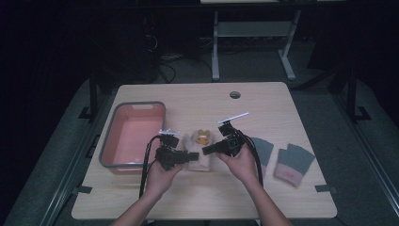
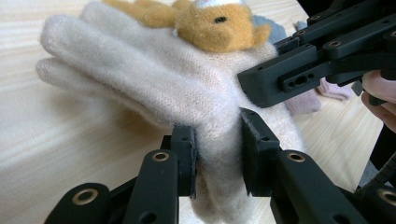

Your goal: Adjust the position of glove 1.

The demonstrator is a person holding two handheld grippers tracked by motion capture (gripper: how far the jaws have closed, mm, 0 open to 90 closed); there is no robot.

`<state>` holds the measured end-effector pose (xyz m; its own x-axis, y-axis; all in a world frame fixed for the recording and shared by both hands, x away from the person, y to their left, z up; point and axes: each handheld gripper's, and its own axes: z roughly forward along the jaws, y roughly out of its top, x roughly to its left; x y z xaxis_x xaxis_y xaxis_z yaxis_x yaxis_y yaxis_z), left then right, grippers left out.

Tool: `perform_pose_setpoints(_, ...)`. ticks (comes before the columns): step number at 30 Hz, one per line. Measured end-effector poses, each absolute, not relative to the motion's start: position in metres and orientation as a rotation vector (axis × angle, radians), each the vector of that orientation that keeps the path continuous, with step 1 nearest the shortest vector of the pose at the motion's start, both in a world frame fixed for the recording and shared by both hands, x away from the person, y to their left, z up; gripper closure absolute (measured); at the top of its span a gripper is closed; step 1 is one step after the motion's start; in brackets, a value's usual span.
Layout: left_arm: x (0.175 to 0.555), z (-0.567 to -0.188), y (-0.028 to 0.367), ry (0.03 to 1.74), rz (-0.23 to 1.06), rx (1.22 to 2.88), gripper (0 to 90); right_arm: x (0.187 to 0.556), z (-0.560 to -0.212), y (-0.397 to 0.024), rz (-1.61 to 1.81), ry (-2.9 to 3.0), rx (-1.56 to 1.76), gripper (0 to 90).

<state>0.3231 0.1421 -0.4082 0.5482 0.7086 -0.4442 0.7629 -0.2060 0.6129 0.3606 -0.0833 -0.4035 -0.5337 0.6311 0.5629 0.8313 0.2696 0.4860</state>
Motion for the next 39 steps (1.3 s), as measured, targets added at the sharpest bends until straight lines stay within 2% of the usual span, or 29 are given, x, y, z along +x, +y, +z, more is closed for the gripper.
perform_pose_setpoints(39,0.346,-0.347,0.167,1.103,-0.062,1.897,70.0,0.381,-0.337,-0.071,-1.214,-2.295,-1.315,80.2)
